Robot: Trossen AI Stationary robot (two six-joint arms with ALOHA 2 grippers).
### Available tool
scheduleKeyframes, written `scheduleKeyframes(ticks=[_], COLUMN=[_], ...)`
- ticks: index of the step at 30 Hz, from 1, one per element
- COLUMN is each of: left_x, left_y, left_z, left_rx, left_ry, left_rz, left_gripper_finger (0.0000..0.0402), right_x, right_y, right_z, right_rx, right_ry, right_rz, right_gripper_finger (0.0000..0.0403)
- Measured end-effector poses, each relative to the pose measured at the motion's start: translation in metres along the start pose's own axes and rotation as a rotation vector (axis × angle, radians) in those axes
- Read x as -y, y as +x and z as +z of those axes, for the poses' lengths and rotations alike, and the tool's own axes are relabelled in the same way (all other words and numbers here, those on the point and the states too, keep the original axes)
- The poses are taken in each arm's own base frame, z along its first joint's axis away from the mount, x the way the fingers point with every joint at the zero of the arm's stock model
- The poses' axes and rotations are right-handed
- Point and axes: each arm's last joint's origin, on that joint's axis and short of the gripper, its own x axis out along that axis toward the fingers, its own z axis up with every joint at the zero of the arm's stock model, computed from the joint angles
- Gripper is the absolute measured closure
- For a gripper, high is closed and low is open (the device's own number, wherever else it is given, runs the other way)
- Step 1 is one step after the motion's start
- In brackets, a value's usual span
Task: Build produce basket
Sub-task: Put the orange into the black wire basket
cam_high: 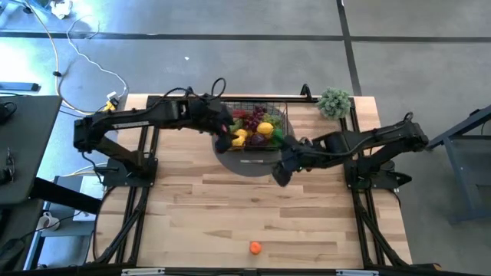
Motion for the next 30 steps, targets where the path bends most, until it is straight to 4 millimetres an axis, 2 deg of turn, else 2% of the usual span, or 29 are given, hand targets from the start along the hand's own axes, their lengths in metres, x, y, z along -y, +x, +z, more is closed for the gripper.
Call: scheduleKeyframes(ticks=[10,14,23,30], left_x=[0.033,0.044,0.068,0.080], left_y=[-0.049,-0.063,-0.076,-0.082], left_z=[-0.008,-0.018,-0.050,-0.061], left_rx=[0.034,0.001,-0.168,-0.220], left_ry=[-0.074,-0.090,-0.077,-0.066], left_rz=[-0.096,-0.059,0.099,0.116], left_gripper_finger=[0.0143,0.0143,0.0143,0.0143], right_x=[-0.038,-0.054,-0.087,-0.104], right_y=[0.025,0.036,0.063,0.086], right_z=[-0.022,-0.034,-0.065,-0.088], right_rx=[-0.097,-0.108,-0.112,-0.193], right_ry=[-0.308,-0.422,-0.641,-0.678], right_rz=[0.160,0.204,0.292,0.363], right_gripper_finger=[0.0142,0.0142,0.0142,0.0142])
